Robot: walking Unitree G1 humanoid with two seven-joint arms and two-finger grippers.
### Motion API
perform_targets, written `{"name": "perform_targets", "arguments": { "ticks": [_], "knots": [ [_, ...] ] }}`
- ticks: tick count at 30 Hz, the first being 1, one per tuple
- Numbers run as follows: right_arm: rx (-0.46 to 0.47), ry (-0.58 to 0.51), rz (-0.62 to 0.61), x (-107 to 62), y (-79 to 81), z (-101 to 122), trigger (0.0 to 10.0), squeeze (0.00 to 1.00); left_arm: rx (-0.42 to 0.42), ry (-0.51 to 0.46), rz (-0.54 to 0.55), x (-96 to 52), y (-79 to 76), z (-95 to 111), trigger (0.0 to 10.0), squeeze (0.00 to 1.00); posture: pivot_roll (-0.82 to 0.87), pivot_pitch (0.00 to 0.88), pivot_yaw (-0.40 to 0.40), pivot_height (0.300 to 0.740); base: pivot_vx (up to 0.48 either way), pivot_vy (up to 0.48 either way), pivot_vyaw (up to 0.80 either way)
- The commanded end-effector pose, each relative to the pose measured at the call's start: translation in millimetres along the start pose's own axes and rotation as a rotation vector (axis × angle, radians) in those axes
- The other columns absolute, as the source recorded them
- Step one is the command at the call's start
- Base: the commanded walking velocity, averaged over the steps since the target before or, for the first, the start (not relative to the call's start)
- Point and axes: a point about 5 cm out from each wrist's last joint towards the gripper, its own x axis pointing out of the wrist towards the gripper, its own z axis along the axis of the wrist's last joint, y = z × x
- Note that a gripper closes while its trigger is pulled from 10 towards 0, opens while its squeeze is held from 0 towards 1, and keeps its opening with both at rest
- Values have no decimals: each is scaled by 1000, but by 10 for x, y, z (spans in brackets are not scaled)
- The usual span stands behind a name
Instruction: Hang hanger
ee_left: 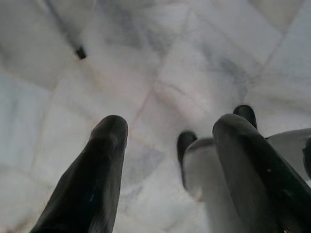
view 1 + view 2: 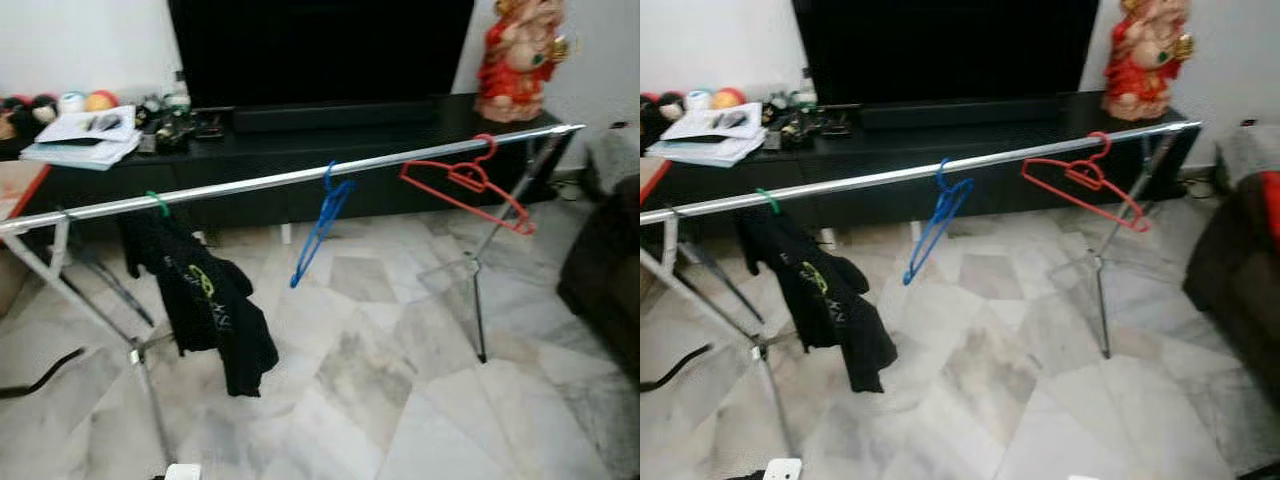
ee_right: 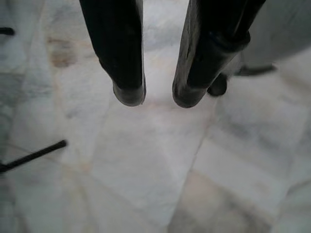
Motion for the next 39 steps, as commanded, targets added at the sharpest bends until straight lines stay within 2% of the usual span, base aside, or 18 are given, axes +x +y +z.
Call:
{"name": "perform_targets", "arguments": {
  "ticks": [1, 18, 33, 39],
  "knots": [
    [-3, 41, 0, -23, 8, -114, 10000, 0, 13, 16, -6, -1, -22, -28, 10000, 0, -54, 22, 51, 740, 0, 0, -756],
    [-7, 55, -11, -41, -40, -181, 10000, 0, 17, 18, -14, -6, -17, -44, 10000, 0, -55, 0, 59, 740, 0, 0, -759],
    [-7, 54, -11, -40, -28, -177, 10000, 0, 40, 10, -14, -7, -3, -30, 10000, 0, -47, 14, 66, 740, 0, -19, -760],
    [-3, 47, -14, -34, -25, -153, 10000, 0, 32, -33, -27, 22, -54, 112, 10000, 0, -42, 30, 61, 740, 0, -157, -763]
  ]
}}
